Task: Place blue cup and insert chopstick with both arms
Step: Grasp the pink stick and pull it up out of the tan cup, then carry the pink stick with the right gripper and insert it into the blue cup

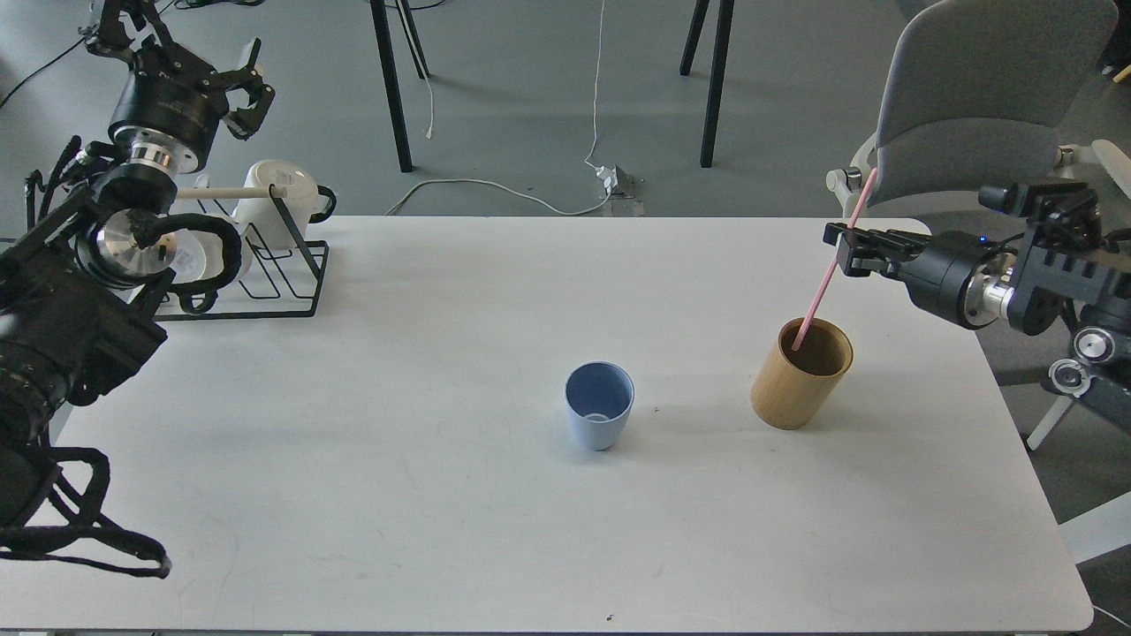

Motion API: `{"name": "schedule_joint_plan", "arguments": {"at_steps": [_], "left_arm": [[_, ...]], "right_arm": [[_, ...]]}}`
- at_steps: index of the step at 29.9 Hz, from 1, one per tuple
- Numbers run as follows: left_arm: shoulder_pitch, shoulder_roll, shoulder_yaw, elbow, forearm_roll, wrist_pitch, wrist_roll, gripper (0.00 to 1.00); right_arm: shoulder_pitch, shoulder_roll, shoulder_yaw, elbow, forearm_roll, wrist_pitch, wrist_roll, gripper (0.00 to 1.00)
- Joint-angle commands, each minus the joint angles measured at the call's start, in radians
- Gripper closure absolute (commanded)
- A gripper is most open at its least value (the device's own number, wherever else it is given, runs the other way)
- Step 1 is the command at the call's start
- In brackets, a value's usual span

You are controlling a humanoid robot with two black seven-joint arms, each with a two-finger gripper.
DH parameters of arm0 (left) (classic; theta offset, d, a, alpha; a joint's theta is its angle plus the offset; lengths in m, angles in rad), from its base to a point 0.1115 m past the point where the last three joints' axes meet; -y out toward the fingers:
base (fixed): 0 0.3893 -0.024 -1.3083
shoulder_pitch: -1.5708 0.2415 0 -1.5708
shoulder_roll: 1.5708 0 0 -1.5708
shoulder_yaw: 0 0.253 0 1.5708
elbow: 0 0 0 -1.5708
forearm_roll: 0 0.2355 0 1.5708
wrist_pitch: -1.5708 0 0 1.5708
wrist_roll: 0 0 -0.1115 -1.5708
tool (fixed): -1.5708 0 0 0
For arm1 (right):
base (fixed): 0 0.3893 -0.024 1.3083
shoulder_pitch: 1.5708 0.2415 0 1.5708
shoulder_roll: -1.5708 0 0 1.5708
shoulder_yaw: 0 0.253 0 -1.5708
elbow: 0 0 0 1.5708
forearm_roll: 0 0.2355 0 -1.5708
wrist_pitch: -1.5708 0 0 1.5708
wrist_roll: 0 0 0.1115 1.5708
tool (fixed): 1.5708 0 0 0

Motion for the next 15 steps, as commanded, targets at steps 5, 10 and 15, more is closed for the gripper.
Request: {"name": "schedule_joint_plan", "arguments": {"at_steps": [5, 10, 15], "left_arm": [[-0.004, 0.004, 0.007, 0.0, 0.0, 0.0, 0.012, 0.01], [-0.01, 0.002, 0.01, 0.0, 0.0, 0.0, 0.012, 0.01], [-0.01, 0.001, 0.012, 0.0, 0.0, 0.0, 0.012, 0.01]], "right_arm": [[0.204, -0.051, -0.004, 0.029, 0.051, 0.095, -0.006, 1.0], [0.281, 0.005, -0.01, 0.012, 0.163, 0.112, -0.023, 1.0], [0.267, 0.215, -0.031, 0.006, 0.18, 0.106, -0.032, 1.0]]}}
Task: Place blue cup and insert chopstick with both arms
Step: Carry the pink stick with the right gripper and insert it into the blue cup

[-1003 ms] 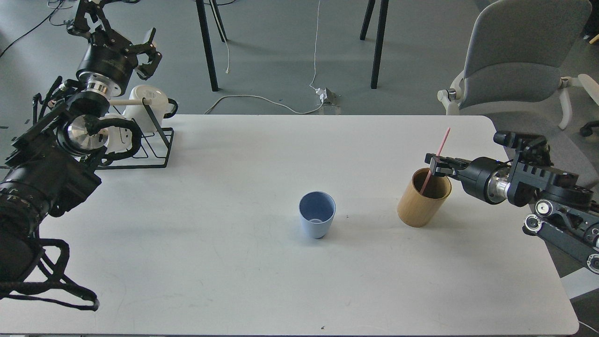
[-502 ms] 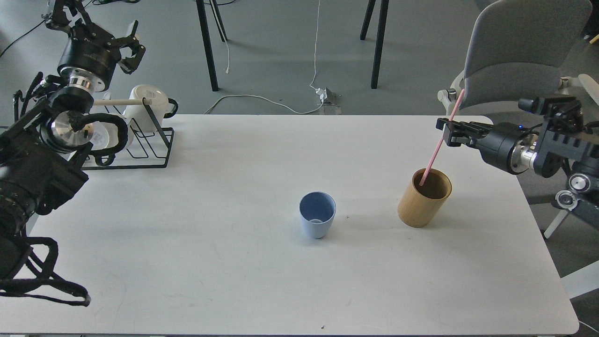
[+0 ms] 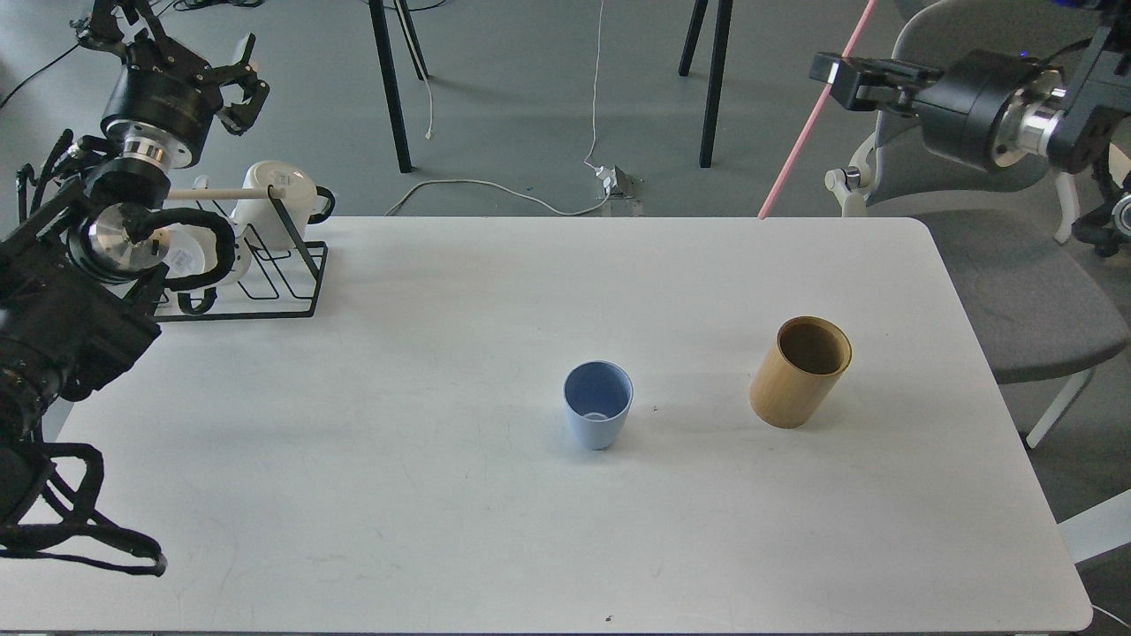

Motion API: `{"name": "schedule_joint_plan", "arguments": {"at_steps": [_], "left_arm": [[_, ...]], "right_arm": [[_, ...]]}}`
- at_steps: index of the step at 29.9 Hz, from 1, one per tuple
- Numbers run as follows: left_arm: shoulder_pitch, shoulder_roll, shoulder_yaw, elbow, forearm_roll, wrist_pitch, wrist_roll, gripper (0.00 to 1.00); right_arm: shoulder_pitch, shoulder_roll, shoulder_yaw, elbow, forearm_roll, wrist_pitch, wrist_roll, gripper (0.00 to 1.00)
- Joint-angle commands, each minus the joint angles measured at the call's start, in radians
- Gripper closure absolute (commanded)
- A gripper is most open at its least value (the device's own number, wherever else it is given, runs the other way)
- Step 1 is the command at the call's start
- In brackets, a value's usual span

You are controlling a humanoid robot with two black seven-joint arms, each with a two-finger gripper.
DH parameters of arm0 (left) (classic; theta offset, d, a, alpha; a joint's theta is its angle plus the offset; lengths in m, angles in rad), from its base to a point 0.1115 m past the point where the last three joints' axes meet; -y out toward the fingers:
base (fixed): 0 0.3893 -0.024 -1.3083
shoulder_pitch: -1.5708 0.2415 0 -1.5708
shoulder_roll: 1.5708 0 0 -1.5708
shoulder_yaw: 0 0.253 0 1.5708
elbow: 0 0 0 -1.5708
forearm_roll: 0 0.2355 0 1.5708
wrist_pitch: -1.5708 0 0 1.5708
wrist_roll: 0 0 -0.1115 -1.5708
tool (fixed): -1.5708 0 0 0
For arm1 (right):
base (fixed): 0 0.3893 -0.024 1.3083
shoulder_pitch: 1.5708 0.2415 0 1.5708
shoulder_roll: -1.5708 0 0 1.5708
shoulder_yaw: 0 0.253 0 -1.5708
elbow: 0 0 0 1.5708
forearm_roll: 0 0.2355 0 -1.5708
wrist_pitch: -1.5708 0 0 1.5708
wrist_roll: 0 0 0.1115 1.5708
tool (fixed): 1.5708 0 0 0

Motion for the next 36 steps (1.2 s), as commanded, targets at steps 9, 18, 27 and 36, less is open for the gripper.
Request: {"name": "schedule_joint_plan", "arguments": {"at_steps": [9, 18, 27, 36], "left_arm": [[0.003, -0.005, 0.002, 0.0, 0.0, 0.0, 0.023, 0.01], [0.008, -0.005, 0.002, -0.001, 0.0, 0.0, 0.023, 0.01], [0.009, -0.009, 0.002, -0.001, 0.0, 0.0, 0.021, 0.01], [0.009, -0.008, 0.002, -0.001, 0.0, 0.0, 0.021, 0.01]], "right_arm": [[-0.08, 0.332, -0.164, -0.158, 0.029, -0.048, -0.002, 1.0], [-0.106, 0.354, -0.167, -0.156, 0.029, -0.048, 0.001, 1.0], [-0.127, 0.386, -0.227, -0.159, 0.023, -0.047, -0.002, 1.0], [-0.126, 0.404, -0.247, -0.166, 0.015, -0.047, -0.007, 0.96]]}}
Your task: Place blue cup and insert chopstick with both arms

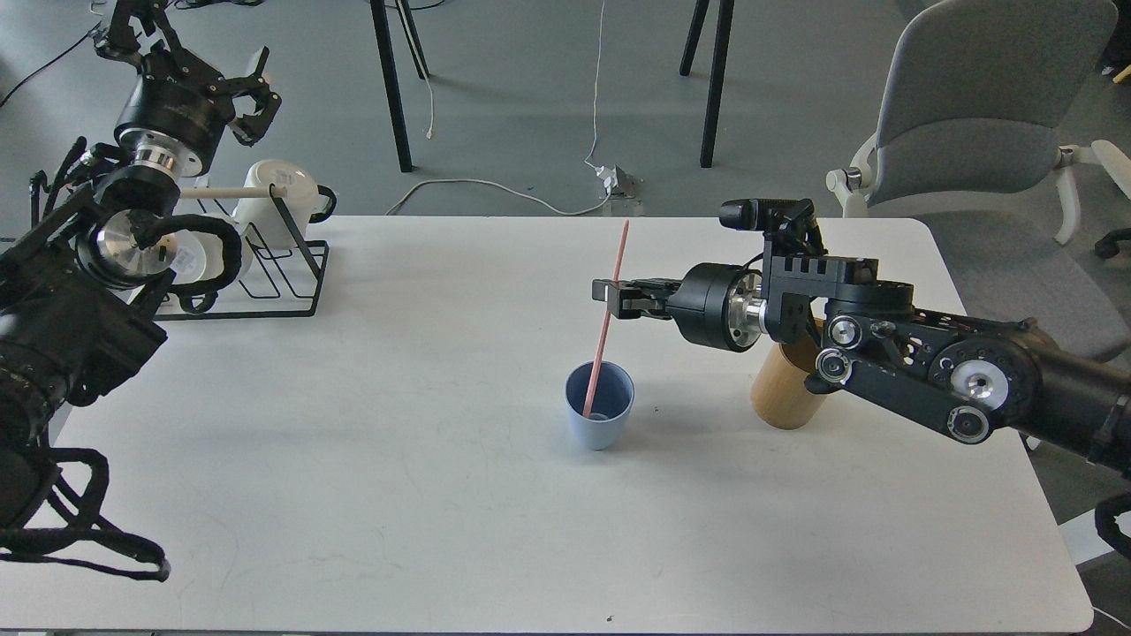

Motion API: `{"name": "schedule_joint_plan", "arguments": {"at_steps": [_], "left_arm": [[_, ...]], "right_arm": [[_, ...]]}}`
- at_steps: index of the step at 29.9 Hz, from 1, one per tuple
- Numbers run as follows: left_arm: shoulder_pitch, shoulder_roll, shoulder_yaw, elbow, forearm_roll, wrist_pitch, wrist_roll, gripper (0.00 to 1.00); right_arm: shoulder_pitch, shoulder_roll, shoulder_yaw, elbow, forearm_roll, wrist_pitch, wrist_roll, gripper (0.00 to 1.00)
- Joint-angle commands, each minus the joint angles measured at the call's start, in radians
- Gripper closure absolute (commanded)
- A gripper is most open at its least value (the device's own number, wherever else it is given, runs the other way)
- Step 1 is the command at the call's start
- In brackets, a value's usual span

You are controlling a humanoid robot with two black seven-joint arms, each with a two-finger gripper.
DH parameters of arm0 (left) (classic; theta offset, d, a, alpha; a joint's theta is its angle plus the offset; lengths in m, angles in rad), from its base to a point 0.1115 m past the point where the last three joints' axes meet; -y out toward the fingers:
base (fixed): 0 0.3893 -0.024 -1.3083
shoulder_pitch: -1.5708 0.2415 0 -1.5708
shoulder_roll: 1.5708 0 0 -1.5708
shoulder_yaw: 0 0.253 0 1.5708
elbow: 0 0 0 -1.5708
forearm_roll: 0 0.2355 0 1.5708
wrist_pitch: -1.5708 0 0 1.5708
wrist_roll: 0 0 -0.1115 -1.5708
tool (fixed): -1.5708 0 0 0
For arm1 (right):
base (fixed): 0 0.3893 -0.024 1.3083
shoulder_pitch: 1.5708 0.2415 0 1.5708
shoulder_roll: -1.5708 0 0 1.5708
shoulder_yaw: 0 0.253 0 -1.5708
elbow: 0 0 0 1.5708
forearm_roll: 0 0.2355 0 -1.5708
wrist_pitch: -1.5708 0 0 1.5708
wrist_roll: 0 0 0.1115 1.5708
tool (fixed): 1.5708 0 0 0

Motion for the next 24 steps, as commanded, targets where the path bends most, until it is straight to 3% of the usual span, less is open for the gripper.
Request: {"name": "schedule_joint_plan", "arguments": {"at_steps": [1, 6, 10, 16, 18, 19, 20, 24], "left_arm": [[-0.001, 0.0, -0.002, 0.0, 0.0, 0.0, 0.0, 0.01], [-0.001, 0.0, -0.002, 0.0, 0.0, 0.0, 0.0, 0.01], [-0.001, 0.0, -0.002, 0.0, 0.0, 0.0, 0.0, 0.01], [-0.002, 0.002, -0.002, 0.0, 0.0, 0.0, 0.0, 0.01], [-0.002, 0.003, 0.0, 0.0, 0.0, 0.0, 0.0, 0.01], [-0.002, 0.005, 0.0, 0.0, 0.0, 0.0, 0.0, 0.01], [-0.002, 0.006, 0.0, 0.0, 0.0, 0.0, 0.0, 0.01], [-0.002, 0.005, 0.0, 0.0, 0.0, 0.0, 0.0, 0.01]], "right_arm": [[0.001, 0.0, -0.014, 0.0, 0.0, 0.0, -0.001, 0.94], [-0.004, -0.003, -0.017, 0.0, 0.0, 0.0, -0.003, 0.86], [-0.005, -0.006, -0.016, 0.001, 0.001, 0.0, -0.003, 0.65], [-0.005, -0.01, -0.004, 0.003, 0.013, 0.001, 0.003, 0.41], [-0.005, -0.022, 0.018, 0.001, 0.018, -0.003, 0.006, 0.24], [-0.002, -0.033, 0.045, 0.001, 0.024, -0.005, 0.006, 0.08], [0.001, -0.042, 0.074, 0.0, 0.039, -0.005, 0.006, 0.04], [-0.001, -0.075, 0.264, -0.025, 0.168, 0.004, 0.006, 0.01]]}}
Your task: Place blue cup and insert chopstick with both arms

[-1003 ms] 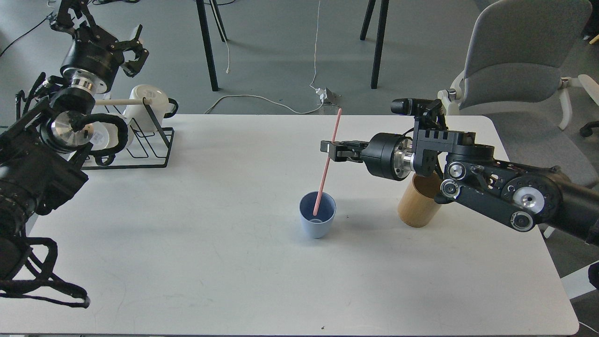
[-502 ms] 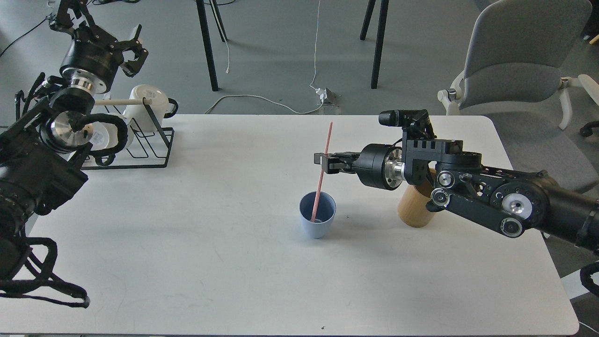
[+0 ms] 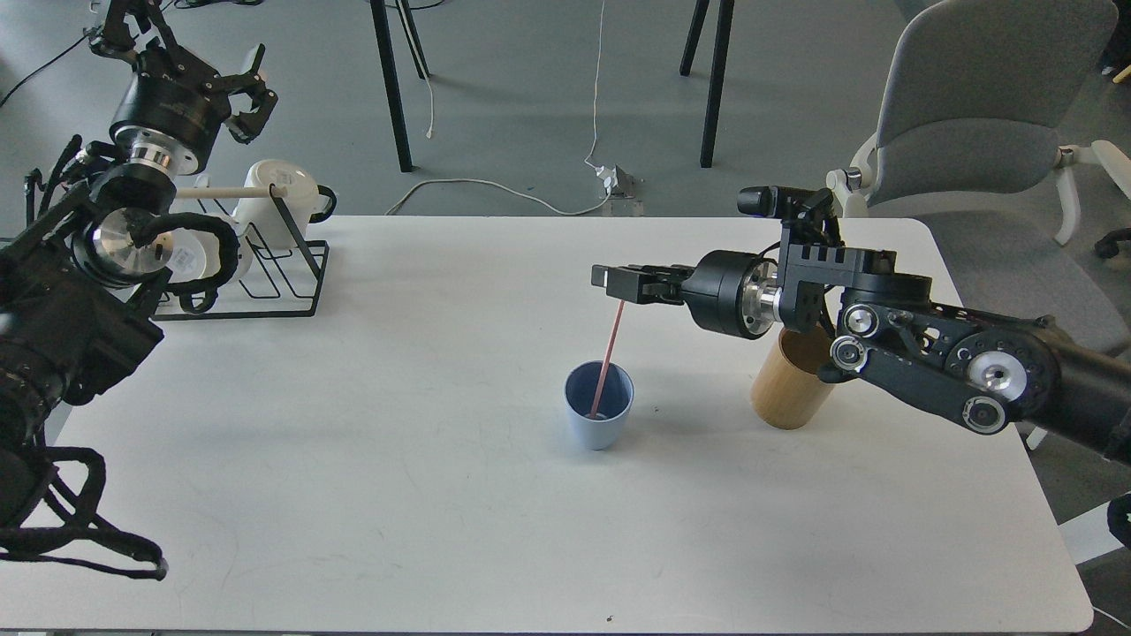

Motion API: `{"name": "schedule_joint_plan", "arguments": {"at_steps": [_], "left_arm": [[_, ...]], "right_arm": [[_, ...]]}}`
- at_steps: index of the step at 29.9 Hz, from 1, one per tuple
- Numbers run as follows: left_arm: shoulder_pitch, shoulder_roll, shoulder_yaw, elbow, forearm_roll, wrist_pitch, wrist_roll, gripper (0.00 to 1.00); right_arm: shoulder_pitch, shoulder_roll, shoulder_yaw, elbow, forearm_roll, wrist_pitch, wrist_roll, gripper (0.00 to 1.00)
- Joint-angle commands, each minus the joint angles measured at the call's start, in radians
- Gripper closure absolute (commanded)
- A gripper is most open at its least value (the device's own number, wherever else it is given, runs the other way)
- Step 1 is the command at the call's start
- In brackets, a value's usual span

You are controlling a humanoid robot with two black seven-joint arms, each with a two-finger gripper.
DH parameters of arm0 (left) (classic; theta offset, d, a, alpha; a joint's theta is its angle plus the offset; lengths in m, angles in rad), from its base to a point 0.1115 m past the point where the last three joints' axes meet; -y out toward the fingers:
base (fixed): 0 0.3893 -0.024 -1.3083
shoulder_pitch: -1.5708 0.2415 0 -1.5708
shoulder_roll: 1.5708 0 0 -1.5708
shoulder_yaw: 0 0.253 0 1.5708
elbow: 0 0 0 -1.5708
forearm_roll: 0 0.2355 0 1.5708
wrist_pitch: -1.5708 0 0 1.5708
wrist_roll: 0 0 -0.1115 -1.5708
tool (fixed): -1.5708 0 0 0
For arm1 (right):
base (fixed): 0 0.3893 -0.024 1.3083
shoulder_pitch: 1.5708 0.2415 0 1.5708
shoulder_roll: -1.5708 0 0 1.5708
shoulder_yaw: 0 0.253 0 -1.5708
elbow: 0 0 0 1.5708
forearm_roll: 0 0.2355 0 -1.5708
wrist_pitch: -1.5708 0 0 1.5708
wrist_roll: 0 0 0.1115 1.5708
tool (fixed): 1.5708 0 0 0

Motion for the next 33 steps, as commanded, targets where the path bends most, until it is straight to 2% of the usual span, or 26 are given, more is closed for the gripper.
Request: {"name": "schedule_joint_plan", "arguments": {"at_steps": [1, 13, 22, 27, 33], "left_arm": [[0.0, -0.003, 0.0, -0.002, 0.0, 0.0, 0.0, 0.01], [0.005, -0.018, 0.003, 0.005, 0.008, 0.0, -0.005, 0.01], [-0.005, -0.063, 0.009, 0.005, 0.008, 0.0, -0.001, 0.01], [-0.009, -0.064, -0.007, 0.005, 0.0, 0.0, -0.003, 0.01], [-0.034, -0.061, -0.009, 0.005, -0.002, 0.0, 0.0, 0.01]], "right_arm": [[-0.002, -0.022, 0.179, -0.038, 0.128, 0.006, 0.0, 0.01], [-0.004, -0.018, 0.59, -0.331, 0.66, 0.005, 0.016, 0.0], [-0.002, -0.022, 0.695, -0.549, 1.018, 0.011, 0.012, 0.0], [-0.008, -0.012, 0.699, -0.646, 1.254, 0.057, 0.008, 0.0], [0.004, 0.008, 0.699, -0.713, 1.309, 0.098, 0.016, 0.0]]}}
